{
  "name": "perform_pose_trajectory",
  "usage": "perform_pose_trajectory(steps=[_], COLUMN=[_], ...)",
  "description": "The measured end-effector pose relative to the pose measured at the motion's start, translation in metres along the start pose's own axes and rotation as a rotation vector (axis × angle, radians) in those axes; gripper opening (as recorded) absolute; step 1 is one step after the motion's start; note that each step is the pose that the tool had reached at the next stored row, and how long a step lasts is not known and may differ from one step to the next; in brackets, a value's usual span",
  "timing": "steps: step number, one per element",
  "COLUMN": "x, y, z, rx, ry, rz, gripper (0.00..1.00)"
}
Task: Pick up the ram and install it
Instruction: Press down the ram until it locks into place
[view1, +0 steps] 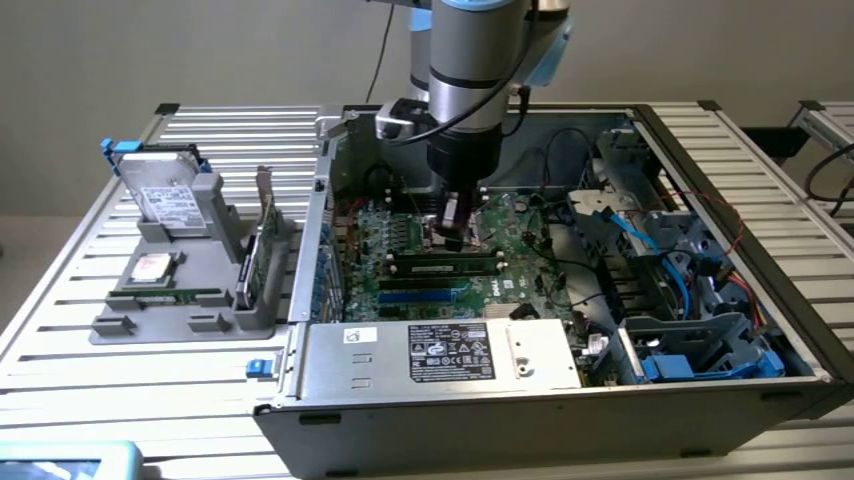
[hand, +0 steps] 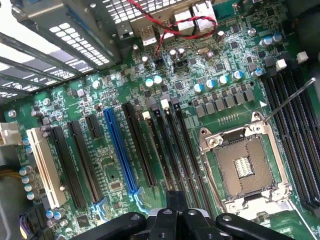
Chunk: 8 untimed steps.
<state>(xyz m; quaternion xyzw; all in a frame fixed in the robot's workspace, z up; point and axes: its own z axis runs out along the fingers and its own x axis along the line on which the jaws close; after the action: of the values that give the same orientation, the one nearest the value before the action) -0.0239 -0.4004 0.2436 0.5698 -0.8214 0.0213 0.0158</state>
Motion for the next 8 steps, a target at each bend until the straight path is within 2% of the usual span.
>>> perform_pose_trajectory(steps=[8], x=[0.0], y=[0.0], z=[0.0], rx=[-0.0061], ry=[0.0022], rz=[0.121], gripper=[0.11])
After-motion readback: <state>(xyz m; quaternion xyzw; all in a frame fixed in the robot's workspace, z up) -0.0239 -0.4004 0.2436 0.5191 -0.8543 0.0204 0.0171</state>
